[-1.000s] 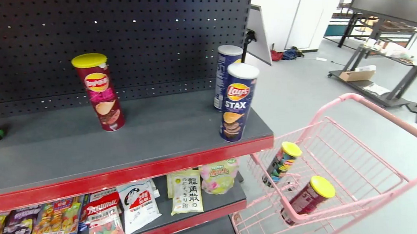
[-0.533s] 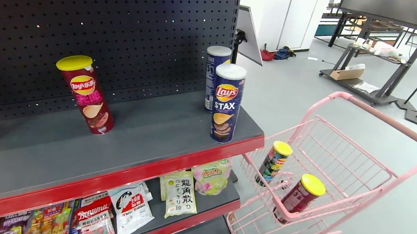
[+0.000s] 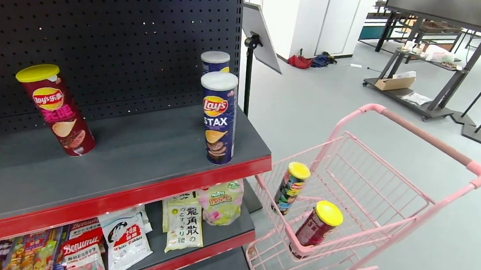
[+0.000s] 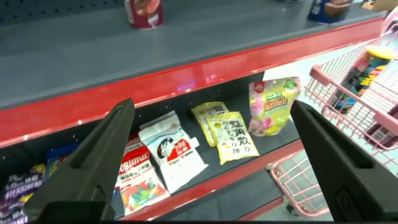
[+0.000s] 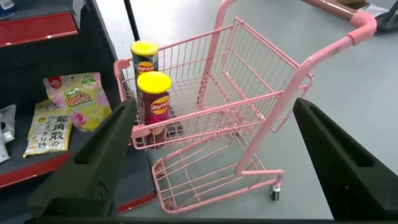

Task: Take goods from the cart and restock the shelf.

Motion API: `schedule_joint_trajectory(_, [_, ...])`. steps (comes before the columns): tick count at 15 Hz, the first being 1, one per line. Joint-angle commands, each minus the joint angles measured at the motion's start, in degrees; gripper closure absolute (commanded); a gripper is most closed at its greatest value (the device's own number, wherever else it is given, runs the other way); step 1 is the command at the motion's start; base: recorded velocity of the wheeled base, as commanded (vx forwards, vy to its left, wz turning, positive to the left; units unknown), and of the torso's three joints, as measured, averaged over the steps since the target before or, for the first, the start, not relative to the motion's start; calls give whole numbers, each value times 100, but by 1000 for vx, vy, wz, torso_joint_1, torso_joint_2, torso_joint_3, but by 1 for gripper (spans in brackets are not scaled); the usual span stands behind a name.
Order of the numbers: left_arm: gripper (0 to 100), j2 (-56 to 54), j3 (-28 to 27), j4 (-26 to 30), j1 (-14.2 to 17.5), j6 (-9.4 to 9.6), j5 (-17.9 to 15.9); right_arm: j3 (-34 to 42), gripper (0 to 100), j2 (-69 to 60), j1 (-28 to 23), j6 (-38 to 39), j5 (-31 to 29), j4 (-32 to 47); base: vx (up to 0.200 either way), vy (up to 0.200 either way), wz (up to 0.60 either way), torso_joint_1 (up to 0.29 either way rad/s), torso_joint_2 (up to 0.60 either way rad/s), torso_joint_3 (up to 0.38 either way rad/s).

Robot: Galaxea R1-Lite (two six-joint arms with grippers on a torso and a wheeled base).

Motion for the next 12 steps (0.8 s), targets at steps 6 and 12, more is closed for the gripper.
schedule_joint_trajectory(6, [0,2,1,1,1,0,-4,0,0,2,1,-1,1,-2,0,0,0,-18,39,22])
schedule_joint_trajectory(12, [0,2,1,1,1,0,-4,0,0,2,1,7,1,-2,0,0,0,-137,355,212])
